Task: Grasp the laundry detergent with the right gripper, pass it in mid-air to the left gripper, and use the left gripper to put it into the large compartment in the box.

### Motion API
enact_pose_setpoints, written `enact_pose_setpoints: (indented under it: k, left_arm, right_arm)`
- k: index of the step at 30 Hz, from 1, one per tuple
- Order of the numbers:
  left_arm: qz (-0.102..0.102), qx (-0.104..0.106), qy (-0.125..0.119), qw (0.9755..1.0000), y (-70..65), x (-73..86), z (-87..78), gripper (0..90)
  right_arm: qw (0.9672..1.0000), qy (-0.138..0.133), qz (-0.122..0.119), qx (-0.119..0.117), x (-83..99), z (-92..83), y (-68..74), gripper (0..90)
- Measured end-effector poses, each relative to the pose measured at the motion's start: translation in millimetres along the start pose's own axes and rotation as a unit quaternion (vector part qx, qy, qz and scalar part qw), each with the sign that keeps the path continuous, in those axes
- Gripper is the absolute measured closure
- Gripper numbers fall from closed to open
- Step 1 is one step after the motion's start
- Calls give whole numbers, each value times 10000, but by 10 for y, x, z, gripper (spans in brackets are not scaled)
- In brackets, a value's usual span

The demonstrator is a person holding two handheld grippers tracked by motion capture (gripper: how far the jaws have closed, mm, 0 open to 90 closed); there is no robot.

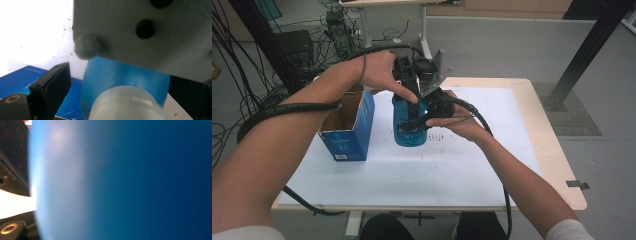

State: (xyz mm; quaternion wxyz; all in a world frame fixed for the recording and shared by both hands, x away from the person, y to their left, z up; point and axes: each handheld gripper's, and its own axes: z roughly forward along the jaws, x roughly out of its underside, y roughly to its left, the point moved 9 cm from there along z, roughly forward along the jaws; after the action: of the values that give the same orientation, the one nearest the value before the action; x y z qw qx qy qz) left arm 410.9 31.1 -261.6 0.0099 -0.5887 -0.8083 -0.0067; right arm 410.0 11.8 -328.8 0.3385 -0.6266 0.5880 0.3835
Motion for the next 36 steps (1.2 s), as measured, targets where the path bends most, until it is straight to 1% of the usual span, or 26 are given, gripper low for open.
enact_pose_setpoints:
  k: [14, 22, 30, 36]
  left_arm:
    - [-11, 14, -66, 10000, 0, -4, -5, 85]
    - [18, 5, -54, 10000, -2, -2, -8, 85]
    - [2, 14, -113, 9999, -7, -2, -12, 87]
    - [5, 7, -102, 9999, -7, -3, -13, 87]
  right_arm:
    - [10000, -22, 20, 9, 1, -9, -6, 443]
    - [10000, -24, 15, 13, 0, -11, -9, 443]
    - [10000, -30, 8, 1, -5, -11, -2, 443]
    - [10000, -38, 13, -13, -8, -11, 4, 443]
